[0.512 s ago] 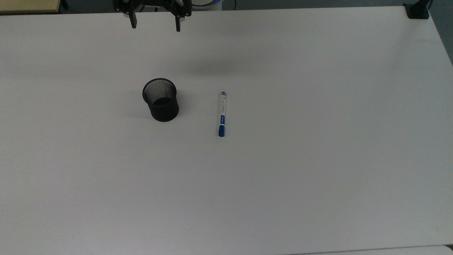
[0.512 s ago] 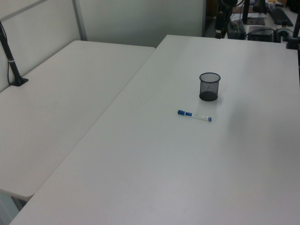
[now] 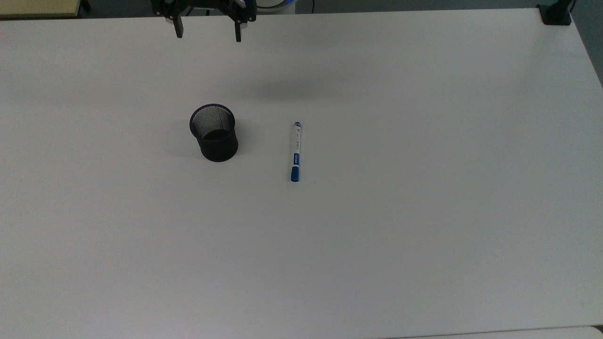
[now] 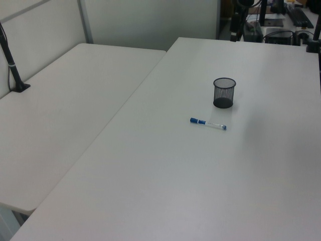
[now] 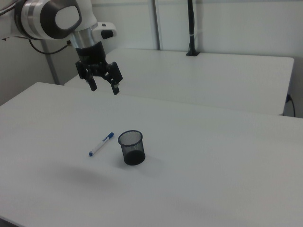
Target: Insert the marker
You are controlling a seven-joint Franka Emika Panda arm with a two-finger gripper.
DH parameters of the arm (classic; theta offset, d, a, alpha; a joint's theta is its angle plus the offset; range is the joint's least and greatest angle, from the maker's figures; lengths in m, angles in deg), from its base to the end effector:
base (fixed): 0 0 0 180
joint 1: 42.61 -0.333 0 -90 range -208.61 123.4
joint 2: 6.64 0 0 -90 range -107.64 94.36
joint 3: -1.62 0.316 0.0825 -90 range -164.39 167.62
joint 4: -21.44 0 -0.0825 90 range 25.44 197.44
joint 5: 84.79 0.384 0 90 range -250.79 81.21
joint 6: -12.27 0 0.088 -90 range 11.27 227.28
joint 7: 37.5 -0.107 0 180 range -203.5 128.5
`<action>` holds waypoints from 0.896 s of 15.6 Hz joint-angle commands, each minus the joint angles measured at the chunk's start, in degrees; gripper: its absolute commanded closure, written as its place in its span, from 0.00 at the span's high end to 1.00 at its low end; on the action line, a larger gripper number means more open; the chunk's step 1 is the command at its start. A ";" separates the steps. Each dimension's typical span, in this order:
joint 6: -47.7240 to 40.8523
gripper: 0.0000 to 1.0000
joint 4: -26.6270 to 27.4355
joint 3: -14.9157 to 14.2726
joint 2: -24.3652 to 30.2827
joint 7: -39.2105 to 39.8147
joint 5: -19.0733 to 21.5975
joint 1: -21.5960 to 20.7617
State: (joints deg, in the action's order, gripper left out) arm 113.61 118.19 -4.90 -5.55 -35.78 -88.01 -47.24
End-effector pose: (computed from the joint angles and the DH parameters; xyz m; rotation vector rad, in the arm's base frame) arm 0.5645 -0.0241 0.5970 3.0814 0.0081 0.1500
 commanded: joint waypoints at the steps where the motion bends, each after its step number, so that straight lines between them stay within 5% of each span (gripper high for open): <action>1: -0.26 1.00 -0.16 -0.69 0.14 1.18 1.02 -0.82; 6: -1.66 1.00 0.10 -0.69 -0.03 3.19 0.58 -0.82; 10: -2.54 1.00 1.51 -0.69 -0.29 15.05 0.32 -1.08; 14: -2.11 1.00 3.08 1.16 -3.54 15.42 -1.09 -3.01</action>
State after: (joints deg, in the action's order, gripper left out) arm 111.98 119.83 -4.36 -7.01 -21.53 -88.11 -47.55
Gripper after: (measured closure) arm 0.000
